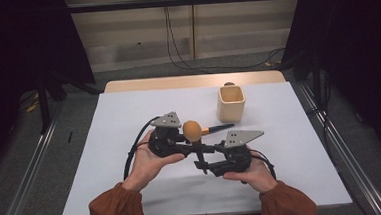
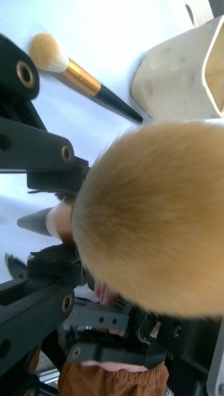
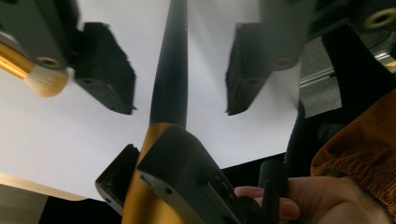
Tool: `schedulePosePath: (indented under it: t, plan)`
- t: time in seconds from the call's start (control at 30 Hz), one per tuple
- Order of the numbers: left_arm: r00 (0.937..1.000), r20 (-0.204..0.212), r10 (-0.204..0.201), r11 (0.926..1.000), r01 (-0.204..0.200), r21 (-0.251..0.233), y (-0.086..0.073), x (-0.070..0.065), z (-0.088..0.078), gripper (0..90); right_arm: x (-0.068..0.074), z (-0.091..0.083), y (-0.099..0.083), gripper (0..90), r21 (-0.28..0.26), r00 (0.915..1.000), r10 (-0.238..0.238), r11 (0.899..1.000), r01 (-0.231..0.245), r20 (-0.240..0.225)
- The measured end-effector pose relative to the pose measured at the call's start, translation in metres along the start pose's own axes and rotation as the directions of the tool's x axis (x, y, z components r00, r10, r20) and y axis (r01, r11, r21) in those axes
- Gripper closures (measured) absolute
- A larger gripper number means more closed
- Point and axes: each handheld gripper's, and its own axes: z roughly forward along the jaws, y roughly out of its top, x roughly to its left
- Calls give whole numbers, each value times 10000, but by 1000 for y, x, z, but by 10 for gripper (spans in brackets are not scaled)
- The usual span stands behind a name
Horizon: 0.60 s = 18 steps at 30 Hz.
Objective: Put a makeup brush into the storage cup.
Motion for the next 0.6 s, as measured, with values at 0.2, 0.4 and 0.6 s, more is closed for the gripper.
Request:
schedulePosePath:
  t: [0.2, 0.4, 0.6]
  plan:
    - [9999, 95, -69, 10000, 70, -45, -3, 1, 2, 661, -2, 1, -1, 599, -184, 9995, 304, 9994, -306, -118]
    - [9999, 162, -16, 10000, 16, -27, -2, -1, 2, 660, 0, 2, 0, 671, -131, 9997, 117, 9998, -120, -217]
    - [9997, 237, -67, 9999, 69, -85, -3, -2, 3, 660, -2, 1, -1, 731, -303, 9992, 322, 9990, -330, -246]
